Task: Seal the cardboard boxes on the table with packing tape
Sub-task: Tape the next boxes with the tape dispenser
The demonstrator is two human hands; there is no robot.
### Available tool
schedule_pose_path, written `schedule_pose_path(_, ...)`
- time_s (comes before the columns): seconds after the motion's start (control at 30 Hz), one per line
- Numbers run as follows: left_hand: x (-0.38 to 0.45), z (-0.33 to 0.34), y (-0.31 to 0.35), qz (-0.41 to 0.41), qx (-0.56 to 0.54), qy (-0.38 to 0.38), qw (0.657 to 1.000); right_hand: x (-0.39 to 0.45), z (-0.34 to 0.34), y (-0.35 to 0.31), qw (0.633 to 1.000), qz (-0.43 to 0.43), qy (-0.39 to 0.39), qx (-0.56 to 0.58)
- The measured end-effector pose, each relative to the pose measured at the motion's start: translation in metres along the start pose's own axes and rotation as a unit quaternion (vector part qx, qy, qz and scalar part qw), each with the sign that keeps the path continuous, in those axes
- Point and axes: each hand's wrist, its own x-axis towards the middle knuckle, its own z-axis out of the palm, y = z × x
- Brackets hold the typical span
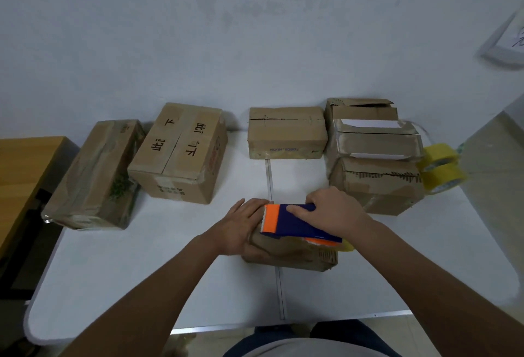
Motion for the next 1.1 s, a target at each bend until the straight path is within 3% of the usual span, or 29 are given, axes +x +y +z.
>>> schedule_pose_path(0.23, -0.001, 0.000, -0.003, -0.017, 0.018, -0.021, 0.999, -0.008, -0.019, 0.044, 0.998, 0.006, -0.057, 0.010)
schedule_pose_path(0.53, 0.001, 0.002, -0.001, -0.012, 0.026, -0.010, 1.000, -0.021, -0.001, 0.100, 0.996, 0.020, -0.053, 0.066)
schedule_pose_path(0.73, -0.005, -0.004, 0.000, -0.018, 0.046, -0.010, 0.999, -0.009, 0.000, 0.097, 0.995, 0.011, -0.080, 0.060)
schedule_pose_path(0.97, -0.045, -0.028, -0.022, -0.074, 0.077, -0.068, 0.992, 0.008, 0.015, 0.052, 0.996, -0.020, -0.069, 0.048)
schedule_pose_path(1.1, -0.032, -0.028, -0.003, -0.114, 0.098, -0.067, 0.986, 0.012, 0.020, 0.053, 0.996, -0.013, -0.074, 0.044)
